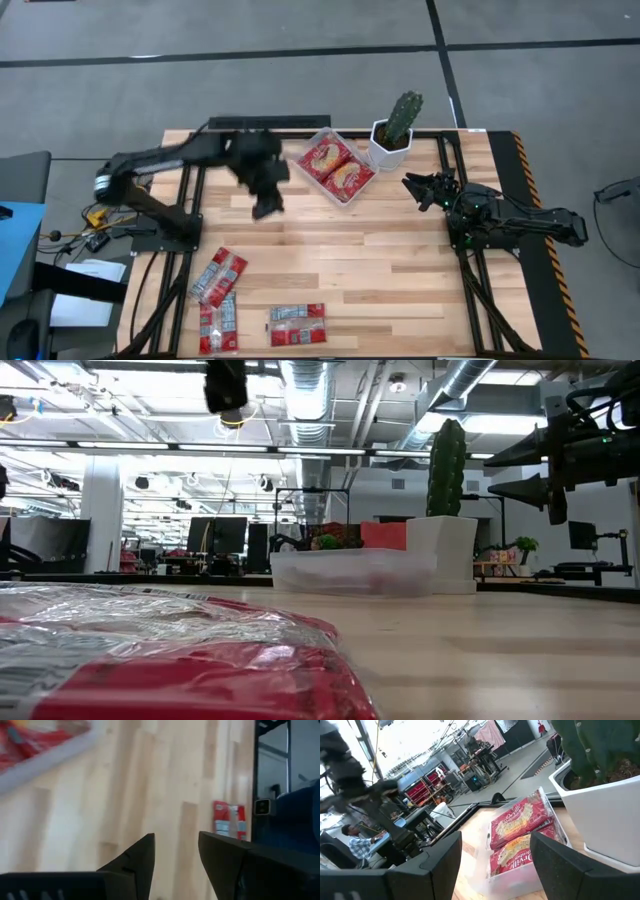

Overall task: Sort popcorn bags into baskets
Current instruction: Put the red popcorn bag into the transparent bin

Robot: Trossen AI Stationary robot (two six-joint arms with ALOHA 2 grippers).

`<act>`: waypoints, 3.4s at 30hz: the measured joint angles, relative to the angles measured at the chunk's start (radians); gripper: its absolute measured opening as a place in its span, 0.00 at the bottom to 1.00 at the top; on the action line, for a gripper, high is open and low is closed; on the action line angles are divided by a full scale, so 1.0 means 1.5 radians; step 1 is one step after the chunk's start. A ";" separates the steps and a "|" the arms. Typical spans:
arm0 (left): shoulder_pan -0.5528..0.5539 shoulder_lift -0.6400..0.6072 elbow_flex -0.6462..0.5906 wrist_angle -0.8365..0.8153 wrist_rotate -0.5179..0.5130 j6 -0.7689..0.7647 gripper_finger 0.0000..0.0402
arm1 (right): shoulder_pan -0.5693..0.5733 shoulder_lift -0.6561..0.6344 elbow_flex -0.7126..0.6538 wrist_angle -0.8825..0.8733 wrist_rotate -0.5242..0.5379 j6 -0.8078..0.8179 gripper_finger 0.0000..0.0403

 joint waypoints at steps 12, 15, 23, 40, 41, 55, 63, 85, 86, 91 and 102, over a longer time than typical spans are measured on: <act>-0.319 -0.062 -0.275 0.403 -0.160 -0.200 0.60 | 0.002 0.000 0.000 0.000 -0.001 0.002 0.65; -0.349 -0.020 -0.293 0.428 -0.174 -0.218 0.68 | 0.002 0.000 0.000 0.000 -0.002 0.002 0.65; -0.423 0.121 -0.295 0.480 -0.194 -0.246 0.72 | 0.002 0.016 0.000 0.000 -0.002 0.000 0.65; -0.583 0.323 -0.293 0.597 -0.396 -0.362 0.72 | 0.002 0.072 0.000 0.000 -0.003 -0.015 0.65; -0.582 0.335 -0.292 0.602 -0.386 -0.373 0.72 | 0.002 0.074 0.000 0.000 -0.003 -0.015 0.65; -0.559 0.366 -0.290 0.621 -0.271 -0.429 0.04 | 0.002 0.074 0.000 0.000 -0.004 -0.015 0.65; -0.497 0.308 -0.297 0.555 -0.242 -0.382 0.01 | 0.002 0.074 0.000 0.000 -0.006 0.007 0.65; -0.114 0.073 -0.234 0.461 -0.300 -0.295 0.00 | 0.002 0.074 0.000 0.000 -0.006 0.025 0.65; -0.098 0.073 -0.222 0.464 -0.299 -0.281 0.00 | 0.002 0.074 0.000 0.000 -0.006 0.025 0.65; -0.024 0.087 -0.179 0.491 -0.325 -0.233 0.00 | 0.002 0.074 0.000 0.000 -0.004 0.025 0.65; 0.104 0.219 -0.166 0.627 -0.211 -0.242 0.00 | 0.000 0.075 0.000 0.000 -0.001 0.020 0.65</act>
